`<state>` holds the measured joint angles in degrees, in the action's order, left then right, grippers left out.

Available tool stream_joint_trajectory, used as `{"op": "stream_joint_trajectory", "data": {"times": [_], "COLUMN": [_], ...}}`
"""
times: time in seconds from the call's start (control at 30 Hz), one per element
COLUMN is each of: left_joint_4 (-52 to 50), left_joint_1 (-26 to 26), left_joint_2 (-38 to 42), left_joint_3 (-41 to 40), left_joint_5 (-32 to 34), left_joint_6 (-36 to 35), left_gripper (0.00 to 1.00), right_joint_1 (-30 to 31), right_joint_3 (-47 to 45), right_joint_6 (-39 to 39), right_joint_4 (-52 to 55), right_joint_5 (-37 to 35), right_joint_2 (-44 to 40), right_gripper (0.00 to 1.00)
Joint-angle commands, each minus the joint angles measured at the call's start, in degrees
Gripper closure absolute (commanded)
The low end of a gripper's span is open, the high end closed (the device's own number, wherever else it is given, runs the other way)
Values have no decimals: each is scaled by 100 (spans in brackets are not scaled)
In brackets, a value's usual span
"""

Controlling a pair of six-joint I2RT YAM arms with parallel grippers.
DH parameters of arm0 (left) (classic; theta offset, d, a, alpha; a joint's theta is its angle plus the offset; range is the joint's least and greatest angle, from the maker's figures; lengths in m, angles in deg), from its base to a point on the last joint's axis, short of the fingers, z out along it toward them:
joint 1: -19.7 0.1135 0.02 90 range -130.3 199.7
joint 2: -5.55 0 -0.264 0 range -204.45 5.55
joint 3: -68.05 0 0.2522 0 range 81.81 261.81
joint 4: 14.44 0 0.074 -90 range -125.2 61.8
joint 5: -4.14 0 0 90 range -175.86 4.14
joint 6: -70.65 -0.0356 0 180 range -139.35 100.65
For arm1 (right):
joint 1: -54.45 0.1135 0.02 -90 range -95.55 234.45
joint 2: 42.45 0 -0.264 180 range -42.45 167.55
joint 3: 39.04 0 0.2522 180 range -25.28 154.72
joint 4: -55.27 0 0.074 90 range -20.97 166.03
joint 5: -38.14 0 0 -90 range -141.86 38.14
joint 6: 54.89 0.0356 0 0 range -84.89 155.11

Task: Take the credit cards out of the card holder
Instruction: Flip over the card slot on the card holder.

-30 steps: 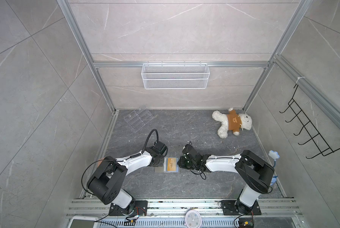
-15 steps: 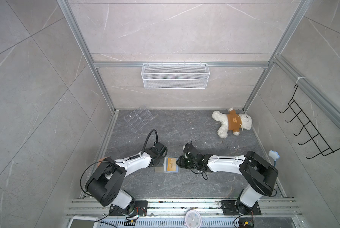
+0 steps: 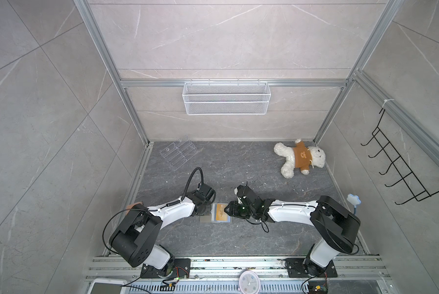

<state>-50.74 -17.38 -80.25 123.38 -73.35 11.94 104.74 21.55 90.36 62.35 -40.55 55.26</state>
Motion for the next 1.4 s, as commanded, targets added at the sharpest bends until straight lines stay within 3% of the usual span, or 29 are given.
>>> {"op": "stream_joint_trajectory", "data": {"times": [0.0,0.47,0.8,1.37], "left_joint_4": [180,239,442,739], "left_joint_1": [-164,-164,-226,-264], "left_joint_2": [-253,-243,-297,157], "left_joint_3": [-233,-314,-471,-780], "left_joint_5": [-892,-948,-1092,-1307], "left_joint_6": [62,100,226,462], "left_gripper": [100,100,100,100], "right_joint_1": [26,26,58,253], "right_joint_3": [29,-130,-338,-41], "right_joint_6": [133,241,768,1049], "right_joint_4": [-186,-220,-2000,-2862], "right_joint_5": [-86,-258,464,760], "right_joint_2": [175,469,1078,878], "right_gripper": [49,48,47,48]}}
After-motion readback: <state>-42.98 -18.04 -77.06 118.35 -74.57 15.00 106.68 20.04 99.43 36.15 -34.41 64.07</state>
